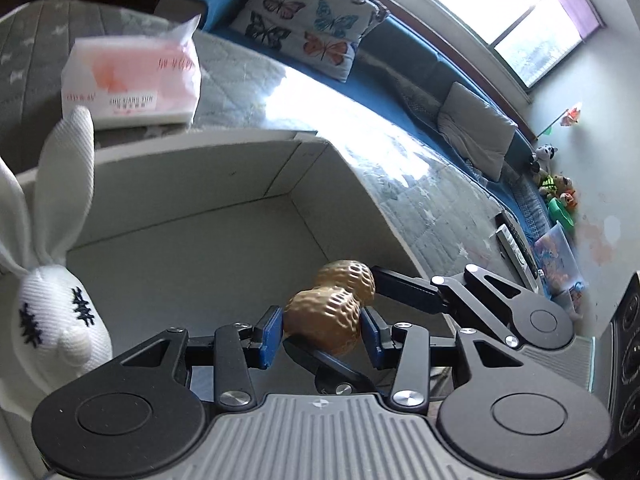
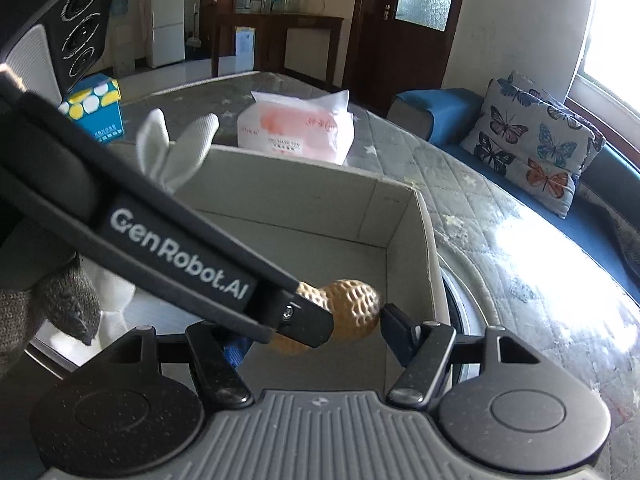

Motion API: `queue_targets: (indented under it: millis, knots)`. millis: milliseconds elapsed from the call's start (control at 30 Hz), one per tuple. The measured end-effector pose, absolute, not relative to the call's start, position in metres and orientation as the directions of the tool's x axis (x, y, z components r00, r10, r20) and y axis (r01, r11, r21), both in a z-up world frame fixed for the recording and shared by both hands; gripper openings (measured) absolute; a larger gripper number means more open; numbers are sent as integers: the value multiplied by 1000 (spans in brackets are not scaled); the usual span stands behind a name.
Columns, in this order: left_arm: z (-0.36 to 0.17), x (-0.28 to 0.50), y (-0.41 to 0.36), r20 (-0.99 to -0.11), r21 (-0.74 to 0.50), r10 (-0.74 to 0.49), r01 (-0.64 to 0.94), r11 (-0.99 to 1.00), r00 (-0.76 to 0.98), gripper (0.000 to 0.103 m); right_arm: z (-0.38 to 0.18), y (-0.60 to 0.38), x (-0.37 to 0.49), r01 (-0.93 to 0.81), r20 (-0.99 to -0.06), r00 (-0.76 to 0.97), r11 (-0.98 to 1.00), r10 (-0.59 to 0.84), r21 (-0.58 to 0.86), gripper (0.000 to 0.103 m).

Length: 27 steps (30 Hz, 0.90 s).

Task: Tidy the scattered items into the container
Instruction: 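Carry the peanut toy over the box and open the left gripper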

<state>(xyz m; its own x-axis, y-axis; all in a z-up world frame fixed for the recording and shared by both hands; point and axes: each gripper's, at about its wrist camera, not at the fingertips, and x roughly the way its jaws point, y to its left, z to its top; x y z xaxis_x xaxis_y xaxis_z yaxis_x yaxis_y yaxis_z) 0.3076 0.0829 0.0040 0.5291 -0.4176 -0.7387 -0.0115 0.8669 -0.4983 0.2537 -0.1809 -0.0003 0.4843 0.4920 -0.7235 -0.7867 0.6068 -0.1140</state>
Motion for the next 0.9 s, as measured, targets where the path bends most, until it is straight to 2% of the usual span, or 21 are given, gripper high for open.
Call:
queue_targets:
  millis: [233, 300, 400, 900]
  knots:
    - [1, 307, 81, -744, -498, -416, -18, 867, 524, 46, -2, -192, 252, -774, -709, 496, 625, 501, -100, 70]
    - [3, 305, 80, -746, -484, -402, -19, 875, 531, 46, 0, -194, 250, -767, -701, 507, 634, 501, -101, 75]
    - [8, 301, 78, -743, -467, -381, -18, 884, 551, 46, 6, -201, 248, -753, -684, 518, 654, 513, -80, 76]
    - [35, 269, 62, -709, -422, -346, 24, 906, 615, 45, 30, -245, 205, -679, -609, 584, 734, 537, -3, 77]
